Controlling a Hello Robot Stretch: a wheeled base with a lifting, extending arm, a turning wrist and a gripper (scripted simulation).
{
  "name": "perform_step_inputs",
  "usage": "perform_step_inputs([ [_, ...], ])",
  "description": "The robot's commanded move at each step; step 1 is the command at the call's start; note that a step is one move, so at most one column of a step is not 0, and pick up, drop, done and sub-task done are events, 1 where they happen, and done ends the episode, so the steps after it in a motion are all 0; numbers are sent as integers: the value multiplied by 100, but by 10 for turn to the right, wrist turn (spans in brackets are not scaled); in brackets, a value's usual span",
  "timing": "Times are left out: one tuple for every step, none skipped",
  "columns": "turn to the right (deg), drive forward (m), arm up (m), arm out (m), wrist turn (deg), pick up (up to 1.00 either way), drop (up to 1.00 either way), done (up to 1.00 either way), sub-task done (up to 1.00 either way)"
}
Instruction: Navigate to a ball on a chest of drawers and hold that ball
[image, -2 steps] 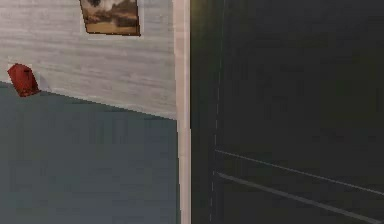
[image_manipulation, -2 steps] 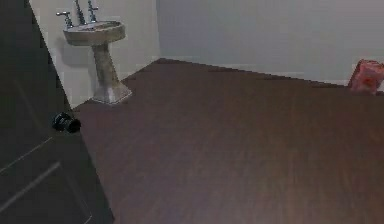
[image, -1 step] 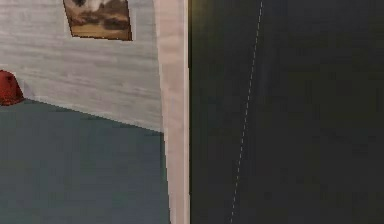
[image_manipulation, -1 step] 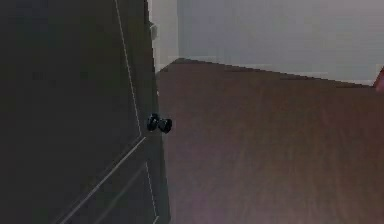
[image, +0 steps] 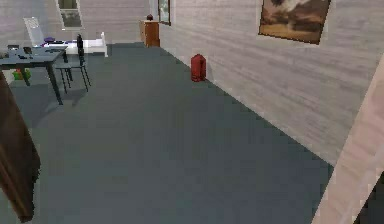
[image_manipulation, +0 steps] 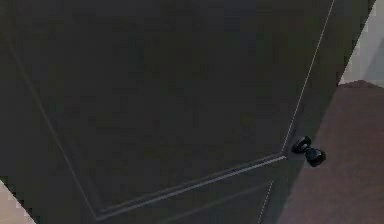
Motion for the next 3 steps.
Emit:
perform_step_inputs([
  [-120, 0, 0, 0, 0, 0, 0, 0, 0],
  [0, 100, 0, 0, 0, 0, 0, 0, 0],
  [0, 100, 0, 0, 0, 0, 0, 0, 0],
])
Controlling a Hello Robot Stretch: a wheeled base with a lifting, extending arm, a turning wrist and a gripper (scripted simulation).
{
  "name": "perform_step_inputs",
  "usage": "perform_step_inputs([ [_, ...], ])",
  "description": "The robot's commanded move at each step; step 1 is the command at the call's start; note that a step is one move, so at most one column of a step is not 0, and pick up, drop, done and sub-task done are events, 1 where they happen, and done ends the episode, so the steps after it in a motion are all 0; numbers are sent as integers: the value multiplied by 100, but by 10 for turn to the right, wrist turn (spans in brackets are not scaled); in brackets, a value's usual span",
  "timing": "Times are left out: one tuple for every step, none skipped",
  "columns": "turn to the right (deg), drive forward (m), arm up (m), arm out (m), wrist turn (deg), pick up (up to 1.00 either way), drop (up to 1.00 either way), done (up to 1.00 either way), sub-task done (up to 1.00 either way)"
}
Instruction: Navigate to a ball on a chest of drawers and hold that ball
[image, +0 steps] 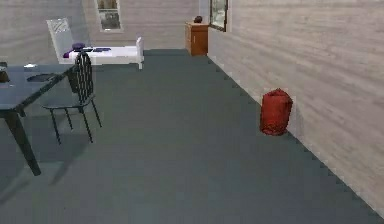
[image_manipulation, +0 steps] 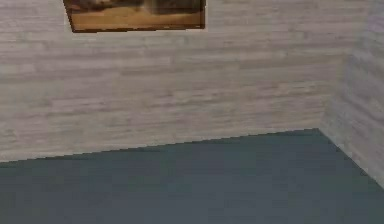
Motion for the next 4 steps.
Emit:
perform_step_inputs([
  [0, 100, 0, 0, 0, 0, 0, 0, 0],
  [-30, 0, 0, 0, 0, 0, 0, 0, 0],
  [0, 100, 0, 0, 0, 0, 0, 0, 0],
  [0, 100, 0, 0, 0, 0, 0, 0, 0],
])
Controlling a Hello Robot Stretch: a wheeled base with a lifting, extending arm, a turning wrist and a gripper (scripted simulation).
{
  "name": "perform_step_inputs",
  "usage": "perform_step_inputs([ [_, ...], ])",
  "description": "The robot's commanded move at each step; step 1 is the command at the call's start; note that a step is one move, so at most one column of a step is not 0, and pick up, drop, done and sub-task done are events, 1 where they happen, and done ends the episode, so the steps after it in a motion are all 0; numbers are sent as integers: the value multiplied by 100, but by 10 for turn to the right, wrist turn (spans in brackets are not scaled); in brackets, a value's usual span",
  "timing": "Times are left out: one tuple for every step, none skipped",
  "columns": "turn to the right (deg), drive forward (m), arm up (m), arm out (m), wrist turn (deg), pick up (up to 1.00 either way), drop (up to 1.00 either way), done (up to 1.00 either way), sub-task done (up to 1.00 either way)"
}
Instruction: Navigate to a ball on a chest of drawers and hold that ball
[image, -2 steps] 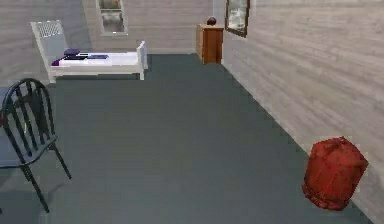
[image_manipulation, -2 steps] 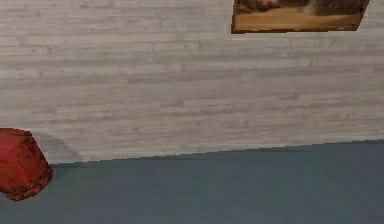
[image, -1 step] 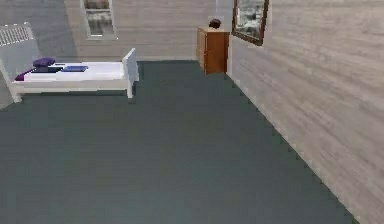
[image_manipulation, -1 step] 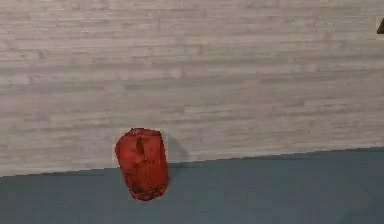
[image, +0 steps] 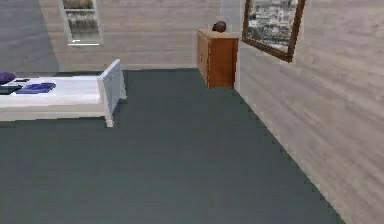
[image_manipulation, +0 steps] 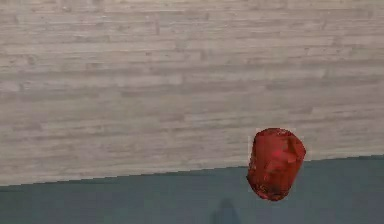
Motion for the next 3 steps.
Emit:
perform_step_inputs([
  [0, 100, 0, 0, 0, 0, 0, 0, 0],
  [0, 100, 0, 0, 0, 0, 0, 0, 0],
  [0, 100, 0, 0, 0, 0, 0, 0, 0],
])
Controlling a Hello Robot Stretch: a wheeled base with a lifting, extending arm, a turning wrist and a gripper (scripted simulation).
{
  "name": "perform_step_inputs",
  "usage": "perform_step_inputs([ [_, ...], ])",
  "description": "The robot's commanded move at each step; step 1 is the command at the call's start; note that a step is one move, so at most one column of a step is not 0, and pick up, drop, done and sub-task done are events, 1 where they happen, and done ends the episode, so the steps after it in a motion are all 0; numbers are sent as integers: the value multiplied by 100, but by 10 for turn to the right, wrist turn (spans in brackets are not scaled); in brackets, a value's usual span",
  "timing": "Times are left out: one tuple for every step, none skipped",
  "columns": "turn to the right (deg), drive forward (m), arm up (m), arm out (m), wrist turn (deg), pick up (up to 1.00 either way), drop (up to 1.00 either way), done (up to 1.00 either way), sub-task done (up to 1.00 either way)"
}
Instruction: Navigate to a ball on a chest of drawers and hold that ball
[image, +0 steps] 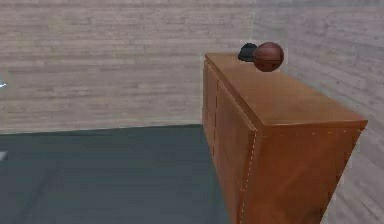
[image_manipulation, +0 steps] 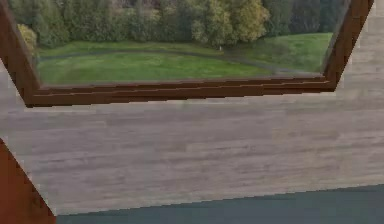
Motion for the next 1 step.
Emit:
perform_step_inputs([
  [-180, 0, 0, 0, 0, 0, 0, 0, 0],
])
